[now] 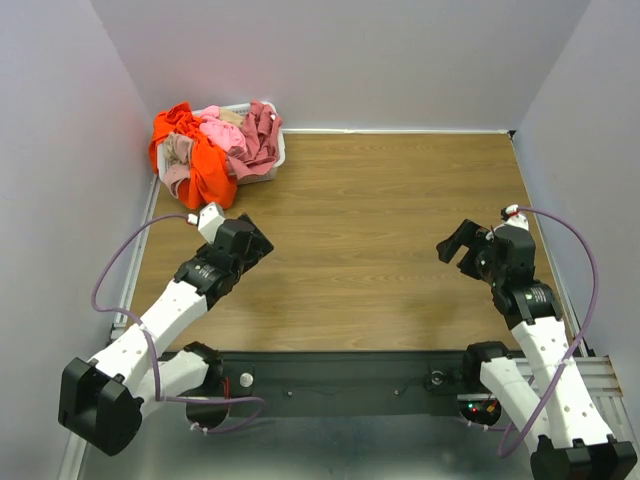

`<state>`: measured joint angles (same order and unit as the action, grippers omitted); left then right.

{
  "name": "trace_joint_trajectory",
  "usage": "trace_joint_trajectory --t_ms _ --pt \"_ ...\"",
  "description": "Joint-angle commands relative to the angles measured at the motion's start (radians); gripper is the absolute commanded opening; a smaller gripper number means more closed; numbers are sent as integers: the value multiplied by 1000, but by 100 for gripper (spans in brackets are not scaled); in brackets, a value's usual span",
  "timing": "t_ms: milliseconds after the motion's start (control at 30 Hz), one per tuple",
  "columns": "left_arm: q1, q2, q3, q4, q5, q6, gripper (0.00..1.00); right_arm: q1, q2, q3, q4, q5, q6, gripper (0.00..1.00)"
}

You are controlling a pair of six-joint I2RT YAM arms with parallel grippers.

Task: Fold and stack the t-shirts
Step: Grab the tshirt from the pile

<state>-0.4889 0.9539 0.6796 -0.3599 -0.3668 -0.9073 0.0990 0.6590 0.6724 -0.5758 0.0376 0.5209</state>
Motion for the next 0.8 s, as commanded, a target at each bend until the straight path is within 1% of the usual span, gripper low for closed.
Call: trace_joint_trajectory --t_ms 0,67,167,200,267,300,400,433,533,567,600,767 --pt "7 17 -20 129 -43 57 98 -1 -13 9 16 -5 8 100" --pt "19 55 -15 159 -26 83 98 -1 -10 4 16 -16 11 100" --pt "82 130 21 183 -15 134 98 -1 -9 3 17 -27 11 100" --pt "128 150 53 179 -15 143 98 -2 -9 1 17 -22 11 100" --pt "185 212 84 180 -12 180 98 -2 -12 -2 19 -24 13 100" --pt "244 230 113 191 -6 194 98 -1 -12 -4 21 -27 13 100" --pt "306 302 164 237 -4 258 98 -1 -7 -8 30 -28 11 100" --pt "334 322 184 252 30 278 98 -1 -4 -10 33 -33 11 100" --pt "351 393 274 262 28 346 98 -1 16 -10 36 -31 8 100" --pt "357 426 290 269 7 358 98 -2 17 -8 36 -60 7 100" --pt "365 445 326 275 15 387 98 -1 21 -7 36 -62 2 100" --pt "400 575 409 262 23 404 98 -2 27 -4 36 -54 4 100"
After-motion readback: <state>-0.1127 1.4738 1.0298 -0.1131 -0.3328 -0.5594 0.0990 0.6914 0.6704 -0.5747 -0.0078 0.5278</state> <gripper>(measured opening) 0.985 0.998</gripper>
